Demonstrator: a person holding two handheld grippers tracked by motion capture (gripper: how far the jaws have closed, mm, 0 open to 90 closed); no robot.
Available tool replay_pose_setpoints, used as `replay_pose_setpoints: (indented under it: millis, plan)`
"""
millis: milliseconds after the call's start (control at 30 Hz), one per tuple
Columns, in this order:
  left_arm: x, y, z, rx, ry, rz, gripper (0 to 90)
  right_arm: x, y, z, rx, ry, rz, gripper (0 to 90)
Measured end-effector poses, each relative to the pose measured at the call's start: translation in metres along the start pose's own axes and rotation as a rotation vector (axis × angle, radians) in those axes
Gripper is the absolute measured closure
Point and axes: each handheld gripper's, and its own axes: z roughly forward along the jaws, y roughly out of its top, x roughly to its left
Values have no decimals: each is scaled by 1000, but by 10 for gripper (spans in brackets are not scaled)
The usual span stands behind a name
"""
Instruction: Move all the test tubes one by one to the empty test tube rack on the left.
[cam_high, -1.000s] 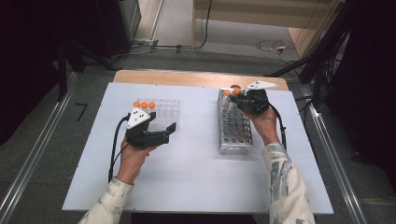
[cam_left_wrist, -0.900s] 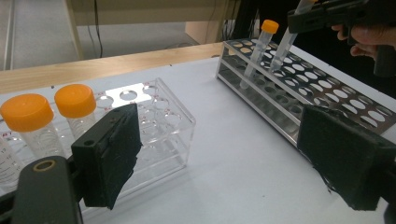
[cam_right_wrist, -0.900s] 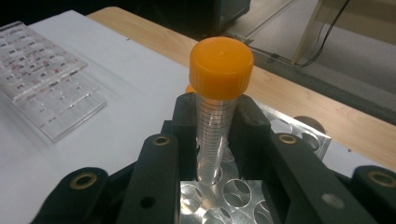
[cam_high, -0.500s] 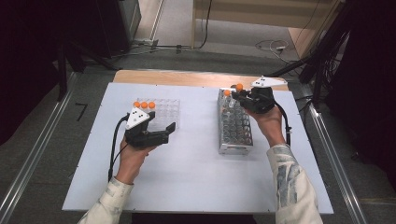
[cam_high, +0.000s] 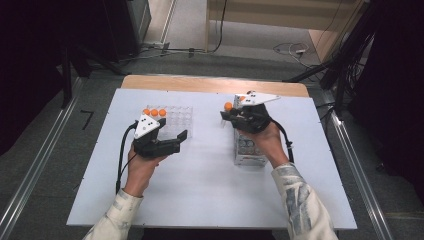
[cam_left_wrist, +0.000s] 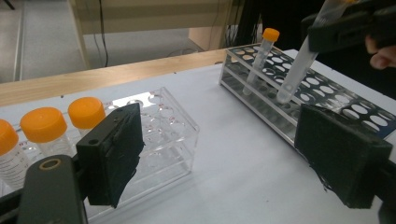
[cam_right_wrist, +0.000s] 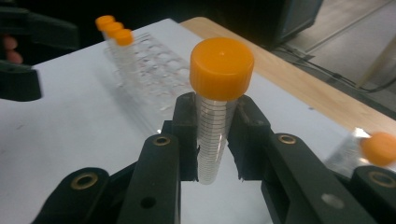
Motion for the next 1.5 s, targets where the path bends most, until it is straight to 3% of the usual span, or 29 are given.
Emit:
replay_pose_setpoints:
  millis: [300, 467, 800, 867, 1100, 1233, 1500]
  plan:
    - [-7, 5, -7, -25, -44, 8, 223, 53, 1, 43, 56, 102, -78, 713]
    - [-6, 5, -7, -21, -60, 2, 232, 72, 1, 59, 78, 132, -105, 713]
    - [-5, 4, -5, -18, -40, 12, 214, 79, 2, 66, 78, 152, -117, 713]
    - [-6, 3, -4, -18, -49, 14, 242, 80, 2, 66, 79, 154, -113, 713]
    - [-8, 1, -5, -50, -89, 47, 487, 83, 2, 66, 83, 163, -120, 713]
    - [-7, 1, -5, -51, -119, 45, 606, 84, 2, 67, 85, 166, -120, 713]
    - [-8, -1, -2, -38, -115, 63, 654, 85, 3, 67, 77, 173, -123, 713]
